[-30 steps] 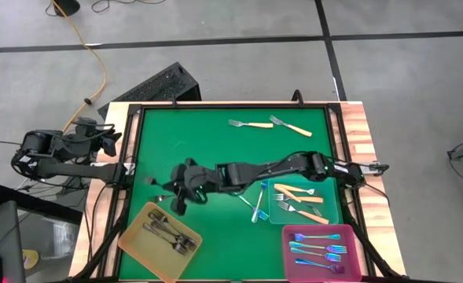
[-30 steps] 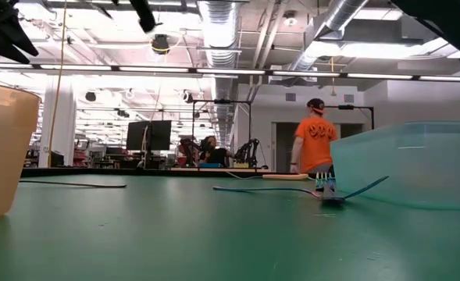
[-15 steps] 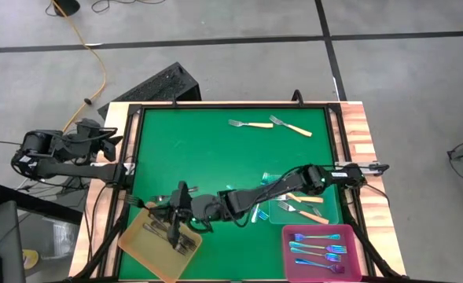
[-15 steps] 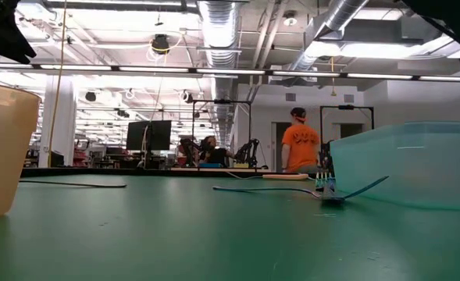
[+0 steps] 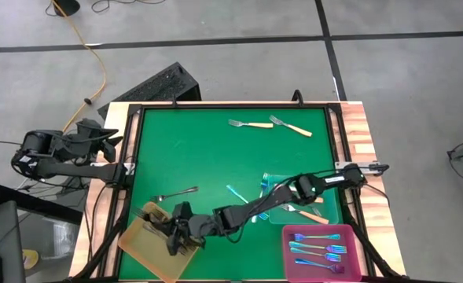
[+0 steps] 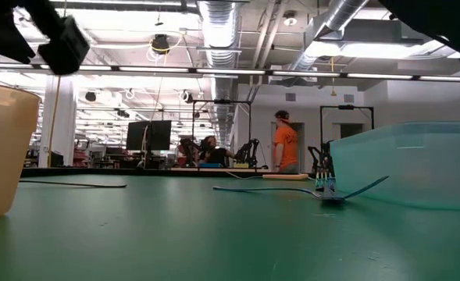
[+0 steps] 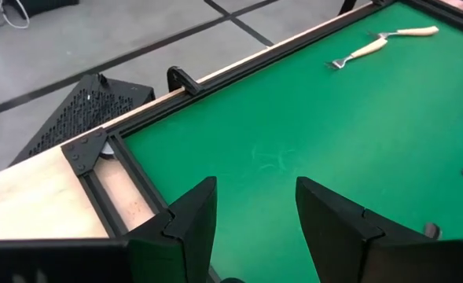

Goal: Sort silverware by color (type)
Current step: Put the black fork into the orange bin

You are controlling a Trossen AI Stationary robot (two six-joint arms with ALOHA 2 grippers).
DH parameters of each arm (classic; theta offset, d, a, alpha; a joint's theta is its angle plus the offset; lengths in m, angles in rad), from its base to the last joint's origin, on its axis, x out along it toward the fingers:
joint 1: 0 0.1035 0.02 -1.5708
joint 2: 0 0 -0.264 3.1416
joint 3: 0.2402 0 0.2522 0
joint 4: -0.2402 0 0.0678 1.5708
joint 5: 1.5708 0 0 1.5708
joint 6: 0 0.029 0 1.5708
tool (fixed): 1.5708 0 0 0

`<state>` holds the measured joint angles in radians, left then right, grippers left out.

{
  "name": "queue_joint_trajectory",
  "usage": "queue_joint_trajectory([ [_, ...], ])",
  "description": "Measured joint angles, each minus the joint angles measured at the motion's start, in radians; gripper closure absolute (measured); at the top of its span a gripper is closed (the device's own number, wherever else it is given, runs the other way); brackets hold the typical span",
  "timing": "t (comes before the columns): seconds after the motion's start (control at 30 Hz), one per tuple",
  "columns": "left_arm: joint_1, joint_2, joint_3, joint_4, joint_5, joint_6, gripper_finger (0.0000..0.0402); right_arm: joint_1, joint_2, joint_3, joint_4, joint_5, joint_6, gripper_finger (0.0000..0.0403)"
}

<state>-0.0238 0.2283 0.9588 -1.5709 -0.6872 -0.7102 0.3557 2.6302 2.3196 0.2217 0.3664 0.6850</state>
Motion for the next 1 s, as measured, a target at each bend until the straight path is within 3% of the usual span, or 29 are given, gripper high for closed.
queue_joint_trajectory([
  [0.37,0.000,0.000,0.000,0.000,0.027,-0.009,0.0243,0.053,0.063,-0.002,-0.048,0.086,0.127,0.0384],
  [1.0,0.000,0.000,0.000,0.000,0.036,-0.044,0.0243,0.021,0.068,0.000,-0.230,0.063,0.208,0.0384],
])
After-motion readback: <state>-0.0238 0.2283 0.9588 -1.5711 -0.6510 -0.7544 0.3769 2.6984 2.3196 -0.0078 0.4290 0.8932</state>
